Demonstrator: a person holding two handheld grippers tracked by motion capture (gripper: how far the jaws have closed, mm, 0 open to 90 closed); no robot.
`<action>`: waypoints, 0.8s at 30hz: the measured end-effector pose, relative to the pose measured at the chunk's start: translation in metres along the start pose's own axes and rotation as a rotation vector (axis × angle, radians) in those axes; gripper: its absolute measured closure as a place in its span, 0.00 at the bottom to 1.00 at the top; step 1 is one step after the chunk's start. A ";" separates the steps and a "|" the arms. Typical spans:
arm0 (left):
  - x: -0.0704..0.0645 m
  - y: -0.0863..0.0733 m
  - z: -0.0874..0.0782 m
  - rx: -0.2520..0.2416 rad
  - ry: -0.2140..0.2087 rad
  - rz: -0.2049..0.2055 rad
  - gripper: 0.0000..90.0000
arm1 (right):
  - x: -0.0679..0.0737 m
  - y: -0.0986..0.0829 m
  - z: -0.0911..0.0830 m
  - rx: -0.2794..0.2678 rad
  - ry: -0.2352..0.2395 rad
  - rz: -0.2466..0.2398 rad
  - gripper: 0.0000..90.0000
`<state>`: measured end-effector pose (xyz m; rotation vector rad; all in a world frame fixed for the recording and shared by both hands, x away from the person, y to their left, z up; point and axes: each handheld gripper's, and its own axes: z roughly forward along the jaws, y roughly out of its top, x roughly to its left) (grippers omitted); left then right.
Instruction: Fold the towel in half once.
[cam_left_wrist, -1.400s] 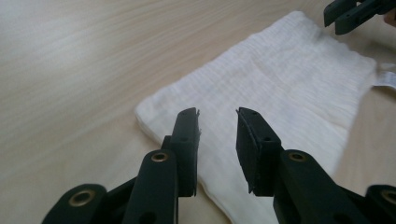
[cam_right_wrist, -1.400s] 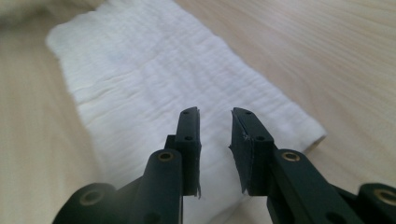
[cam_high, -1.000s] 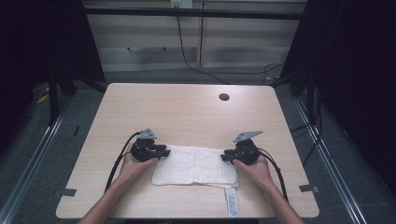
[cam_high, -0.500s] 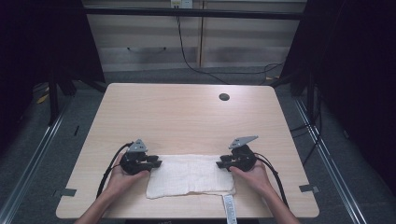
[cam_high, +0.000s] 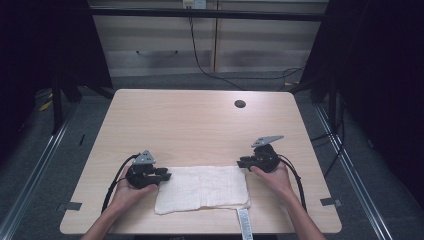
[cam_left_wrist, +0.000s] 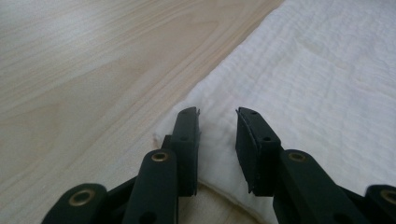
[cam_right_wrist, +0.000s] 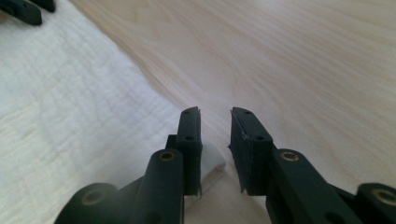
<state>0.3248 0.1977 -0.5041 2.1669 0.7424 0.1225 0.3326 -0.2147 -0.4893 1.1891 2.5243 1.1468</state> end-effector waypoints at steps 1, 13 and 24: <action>0.002 0.000 0.000 -0.002 -0.007 -0.005 0.78 | -0.002 -0.001 0.000 -0.011 0.018 0.006 0.79; 0.005 -0.001 0.000 -0.011 -0.022 -0.017 0.78 | -0.003 -0.007 0.006 0.035 0.012 -0.007 0.73; 0.004 -0.001 -0.001 -0.010 -0.009 -0.018 0.78 | 0.005 -0.006 0.008 0.067 0.033 -0.059 0.89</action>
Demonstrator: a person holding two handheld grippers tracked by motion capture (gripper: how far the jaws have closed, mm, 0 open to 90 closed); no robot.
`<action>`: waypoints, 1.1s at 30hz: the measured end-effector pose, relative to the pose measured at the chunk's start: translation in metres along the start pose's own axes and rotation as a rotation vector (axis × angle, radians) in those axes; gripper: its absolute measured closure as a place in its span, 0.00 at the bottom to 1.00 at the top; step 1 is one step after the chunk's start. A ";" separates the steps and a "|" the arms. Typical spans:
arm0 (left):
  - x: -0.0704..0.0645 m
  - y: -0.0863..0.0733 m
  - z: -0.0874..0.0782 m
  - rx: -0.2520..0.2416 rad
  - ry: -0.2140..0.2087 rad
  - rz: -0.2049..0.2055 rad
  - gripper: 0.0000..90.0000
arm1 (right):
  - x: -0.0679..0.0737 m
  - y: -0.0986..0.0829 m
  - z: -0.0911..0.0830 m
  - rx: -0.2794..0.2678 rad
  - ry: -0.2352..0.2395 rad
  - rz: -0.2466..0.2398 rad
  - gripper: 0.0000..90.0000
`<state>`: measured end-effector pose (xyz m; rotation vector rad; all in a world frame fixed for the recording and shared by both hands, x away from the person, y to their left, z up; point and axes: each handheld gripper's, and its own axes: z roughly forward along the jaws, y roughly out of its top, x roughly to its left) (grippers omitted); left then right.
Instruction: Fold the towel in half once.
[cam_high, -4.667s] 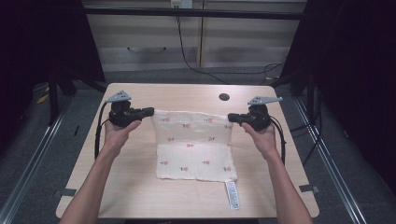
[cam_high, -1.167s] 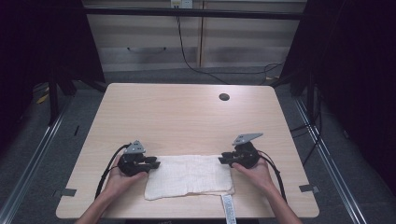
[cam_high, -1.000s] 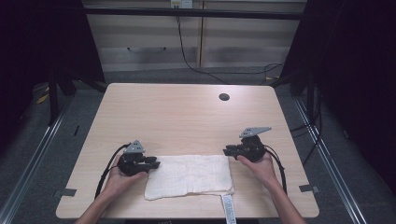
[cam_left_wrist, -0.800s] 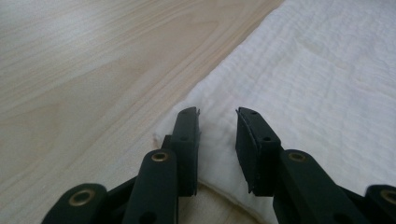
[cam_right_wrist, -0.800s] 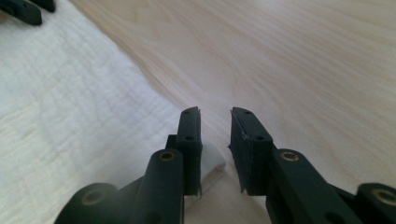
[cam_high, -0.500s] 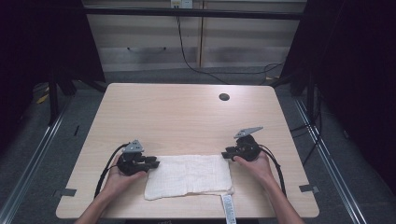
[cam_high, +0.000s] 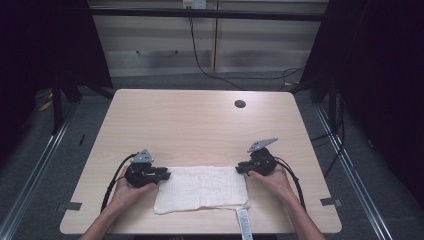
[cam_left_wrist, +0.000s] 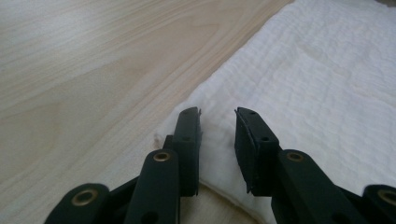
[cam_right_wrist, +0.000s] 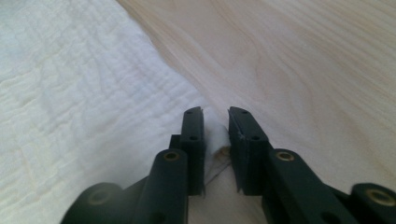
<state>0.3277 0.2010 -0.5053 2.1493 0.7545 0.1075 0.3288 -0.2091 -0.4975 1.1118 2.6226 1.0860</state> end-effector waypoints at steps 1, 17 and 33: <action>0.001 0.000 0.000 -0.002 -0.004 -0.014 0.78 | 0.000 0.000 0.001 0.000 0.004 -0.002 0.95; 0.027 0.008 -0.016 -0.079 0.101 -0.076 0.63 | -0.002 0.004 0.004 -0.010 -0.001 0.005 0.98; 0.023 0.009 0.004 0.010 0.031 0.013 0.69 | -0.005 0.005 0.007 -0.022 0.005 0.014 0.98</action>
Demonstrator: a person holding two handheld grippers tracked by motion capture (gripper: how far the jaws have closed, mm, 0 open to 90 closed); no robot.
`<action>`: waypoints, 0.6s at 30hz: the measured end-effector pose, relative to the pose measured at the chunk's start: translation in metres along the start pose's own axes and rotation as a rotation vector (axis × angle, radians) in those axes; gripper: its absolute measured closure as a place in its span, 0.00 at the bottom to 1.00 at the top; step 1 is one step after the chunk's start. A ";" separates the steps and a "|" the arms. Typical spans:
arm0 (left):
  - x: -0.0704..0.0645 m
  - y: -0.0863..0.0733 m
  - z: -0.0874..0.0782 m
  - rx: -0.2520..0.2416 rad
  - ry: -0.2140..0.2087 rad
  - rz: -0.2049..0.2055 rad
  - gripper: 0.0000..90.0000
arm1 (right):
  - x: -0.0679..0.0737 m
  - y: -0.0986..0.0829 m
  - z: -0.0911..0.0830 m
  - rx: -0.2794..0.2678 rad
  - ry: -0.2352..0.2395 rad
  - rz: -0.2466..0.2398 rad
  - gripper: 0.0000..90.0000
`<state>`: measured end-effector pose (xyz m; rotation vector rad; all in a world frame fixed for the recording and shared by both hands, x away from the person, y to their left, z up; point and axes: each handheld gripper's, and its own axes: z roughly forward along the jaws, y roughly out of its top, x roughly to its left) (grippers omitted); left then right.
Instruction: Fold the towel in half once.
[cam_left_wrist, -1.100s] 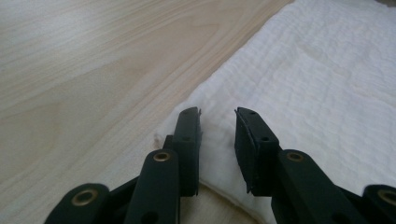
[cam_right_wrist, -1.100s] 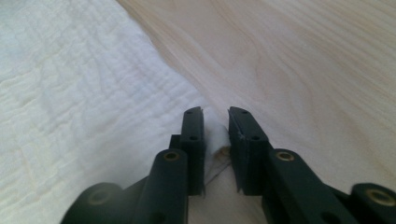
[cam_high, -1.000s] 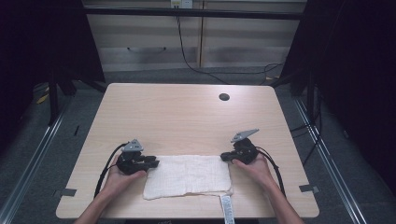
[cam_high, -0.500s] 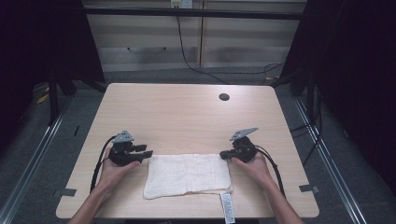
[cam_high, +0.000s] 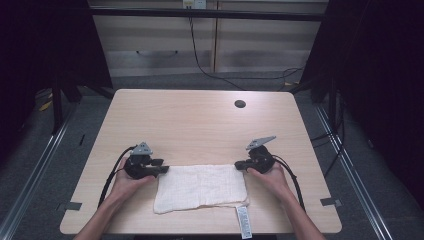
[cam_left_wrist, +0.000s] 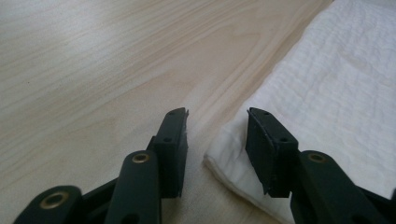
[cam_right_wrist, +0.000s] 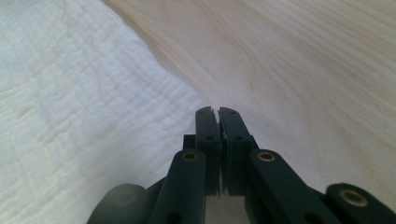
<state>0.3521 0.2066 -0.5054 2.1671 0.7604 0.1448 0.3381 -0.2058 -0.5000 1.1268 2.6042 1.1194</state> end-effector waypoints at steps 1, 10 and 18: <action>0.000 0.000 0.000 0.000 0.000 0.000 0.70 | 0.000 0.000 0.000 0.005 0.001 0.003 0.98; -0.007 0.001 0.000 0.016 0.004 0.019 0.95 | 0.002 0.000 0.000 -0.005 -0.003 0.006 0.98; -0.004 0.003 -0.004 -0.019 -0.024 -0.030 0.96 | 0.002 0.001 -0.006 -0.036 -0.007 0.006 0.98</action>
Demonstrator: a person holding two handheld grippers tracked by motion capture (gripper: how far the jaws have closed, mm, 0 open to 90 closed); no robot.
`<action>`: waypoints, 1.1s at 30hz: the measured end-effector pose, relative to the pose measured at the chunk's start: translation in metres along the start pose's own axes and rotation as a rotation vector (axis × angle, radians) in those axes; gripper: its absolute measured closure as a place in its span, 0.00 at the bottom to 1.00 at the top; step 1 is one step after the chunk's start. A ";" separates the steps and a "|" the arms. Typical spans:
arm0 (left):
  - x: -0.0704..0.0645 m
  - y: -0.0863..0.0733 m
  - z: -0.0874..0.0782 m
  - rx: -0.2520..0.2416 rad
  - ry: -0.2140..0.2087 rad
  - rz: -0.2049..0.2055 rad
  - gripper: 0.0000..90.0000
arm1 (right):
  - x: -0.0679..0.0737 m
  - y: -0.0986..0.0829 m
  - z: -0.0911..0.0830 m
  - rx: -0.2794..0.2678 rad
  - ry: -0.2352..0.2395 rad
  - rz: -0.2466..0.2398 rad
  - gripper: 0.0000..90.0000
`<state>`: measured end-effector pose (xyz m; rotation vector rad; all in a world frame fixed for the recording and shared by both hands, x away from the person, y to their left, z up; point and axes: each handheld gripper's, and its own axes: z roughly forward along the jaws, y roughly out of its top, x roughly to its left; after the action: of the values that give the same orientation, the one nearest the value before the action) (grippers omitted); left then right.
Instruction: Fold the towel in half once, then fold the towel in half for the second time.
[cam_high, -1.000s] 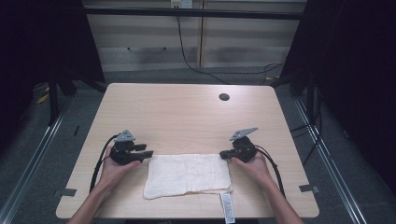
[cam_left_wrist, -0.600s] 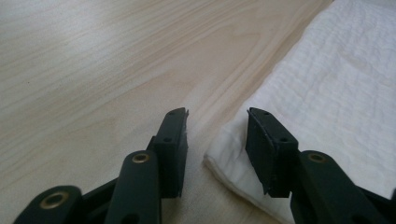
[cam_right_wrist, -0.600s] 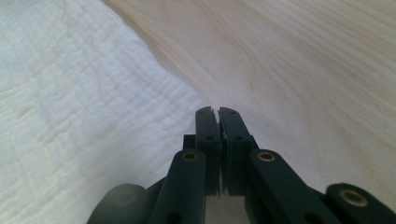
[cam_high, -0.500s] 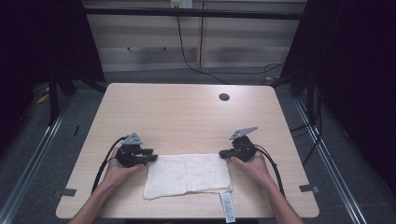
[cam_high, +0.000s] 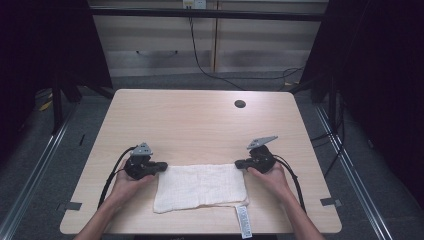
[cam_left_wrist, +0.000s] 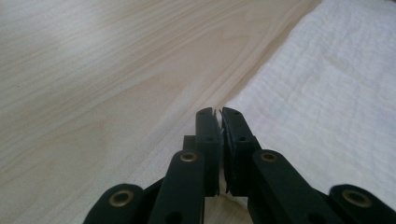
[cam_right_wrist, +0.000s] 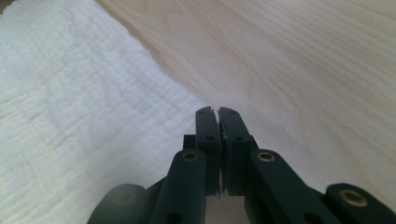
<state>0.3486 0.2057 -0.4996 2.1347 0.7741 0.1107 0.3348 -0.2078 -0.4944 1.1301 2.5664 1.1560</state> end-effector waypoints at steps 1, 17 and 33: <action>-0.001 0.002 -0.002 -0.011 0.001 -0.012 0.96 | 0.000 0.000 -0.003 -0.003 0.006 -0.011 0.98; 0.001 0.018 -0.010 -0.071 0.003 -0.031 0.96 | -0.004 0.013 -0.019 -0.095 0.007 -0.015 0.98; 0.003 0.041 -0.015 -0.161 0.030 -0.054 0.96 | -0.007 0.033 -0.035 -0.158 -0.005 -0.034 0.98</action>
<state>0.3655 0.1990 -0.4601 1.9628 0.8121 0.1712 0.3458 -0.2193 -0.4487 1.0493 2.4297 1.3198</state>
